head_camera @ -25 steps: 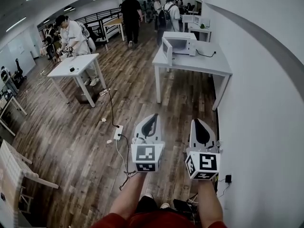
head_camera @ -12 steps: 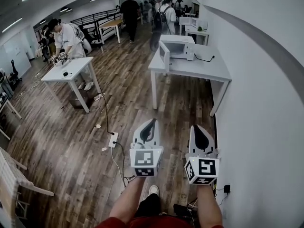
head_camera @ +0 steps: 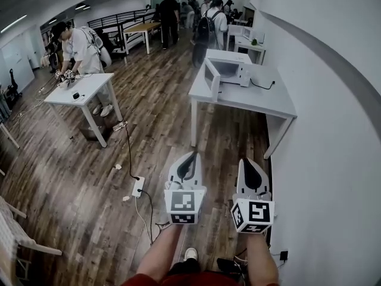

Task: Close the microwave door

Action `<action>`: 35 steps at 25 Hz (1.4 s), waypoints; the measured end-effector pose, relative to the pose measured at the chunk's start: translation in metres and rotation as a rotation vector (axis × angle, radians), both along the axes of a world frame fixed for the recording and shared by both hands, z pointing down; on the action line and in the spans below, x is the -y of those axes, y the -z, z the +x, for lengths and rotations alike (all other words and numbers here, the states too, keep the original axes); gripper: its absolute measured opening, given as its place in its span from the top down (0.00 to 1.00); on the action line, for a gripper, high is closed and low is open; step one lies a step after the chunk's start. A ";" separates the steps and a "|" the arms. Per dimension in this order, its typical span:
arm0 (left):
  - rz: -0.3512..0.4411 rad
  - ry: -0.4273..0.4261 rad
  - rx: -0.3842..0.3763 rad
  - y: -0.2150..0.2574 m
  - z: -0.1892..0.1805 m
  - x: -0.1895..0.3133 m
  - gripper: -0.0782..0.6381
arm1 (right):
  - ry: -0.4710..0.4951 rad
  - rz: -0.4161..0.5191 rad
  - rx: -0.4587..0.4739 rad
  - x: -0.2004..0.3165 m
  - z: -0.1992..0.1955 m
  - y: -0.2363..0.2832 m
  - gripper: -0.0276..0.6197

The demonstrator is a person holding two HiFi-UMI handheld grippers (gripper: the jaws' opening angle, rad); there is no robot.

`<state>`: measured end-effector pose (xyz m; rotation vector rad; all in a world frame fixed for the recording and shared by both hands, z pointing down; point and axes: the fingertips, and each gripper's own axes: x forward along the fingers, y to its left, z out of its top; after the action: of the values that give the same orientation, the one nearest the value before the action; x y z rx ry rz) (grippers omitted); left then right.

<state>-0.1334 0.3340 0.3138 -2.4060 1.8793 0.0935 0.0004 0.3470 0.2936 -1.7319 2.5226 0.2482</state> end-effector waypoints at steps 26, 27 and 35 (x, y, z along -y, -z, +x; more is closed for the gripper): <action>0.003 -0.013 0.035 -0.014 0.027 0.271 0.85 | -0.001 -0.012 0.056 0.274 0.025 -0.020 0.91; 0.007 -0.011 0.035 -0.014 0.031 0.285 0.85 | -0.002 -0.012 0.054 0.287 0.029 -0.020 0.91; 0.018 -0.008 0.035 -0.010 0.063 0.378 0.85 | -0.026 -0.019 0.065 0.379 0.071 -0.021 0.91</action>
<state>-0.0702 -0.0441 0.3236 -2.3884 1.8461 0.0685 0.0711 -0.0317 0.3149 -1.7505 2.4665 0.1673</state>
